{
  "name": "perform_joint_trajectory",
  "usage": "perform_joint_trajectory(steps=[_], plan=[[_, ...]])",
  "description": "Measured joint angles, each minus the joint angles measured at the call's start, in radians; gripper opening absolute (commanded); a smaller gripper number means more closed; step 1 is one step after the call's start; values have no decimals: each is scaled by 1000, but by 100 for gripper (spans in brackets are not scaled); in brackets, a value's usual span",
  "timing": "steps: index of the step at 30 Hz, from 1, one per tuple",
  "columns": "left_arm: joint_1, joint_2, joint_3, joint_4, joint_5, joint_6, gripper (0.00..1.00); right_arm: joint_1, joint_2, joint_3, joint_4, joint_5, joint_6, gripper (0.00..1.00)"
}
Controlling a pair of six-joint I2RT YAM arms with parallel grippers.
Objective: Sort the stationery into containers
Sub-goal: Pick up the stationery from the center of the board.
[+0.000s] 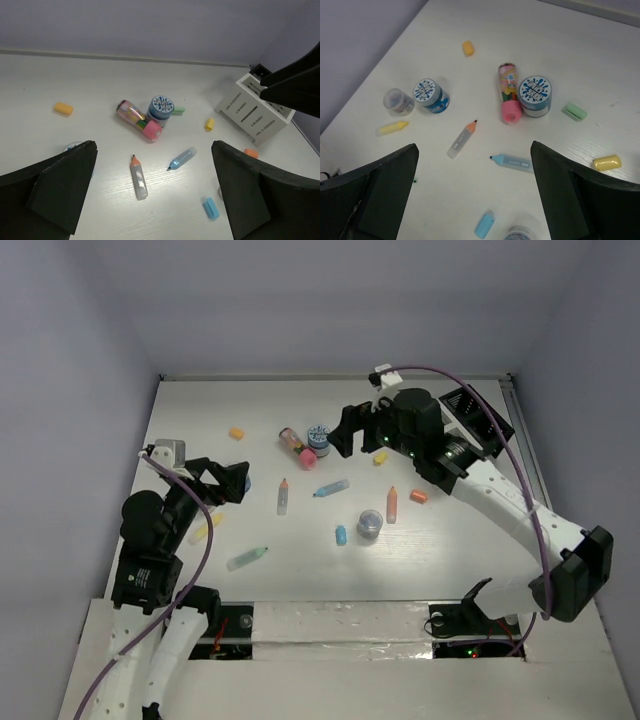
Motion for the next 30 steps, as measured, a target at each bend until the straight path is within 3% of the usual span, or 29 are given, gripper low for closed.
perform_joint_trajectory(steps=[10,19,24,30], plan=[[-16,-13,-75,6,-18,-4,99,0,311,190,-71,160,-37,100],[-37,-12,-76,6,-29,-5,99,0,676,489,-148,354,-84,100],[-37,-12,-76,6,-29,-5,99,0,839,644,-215,395,-99,100],[-37,-12,-78,6,-29,-5,99,0,927,731,-272,392,-106,100]])
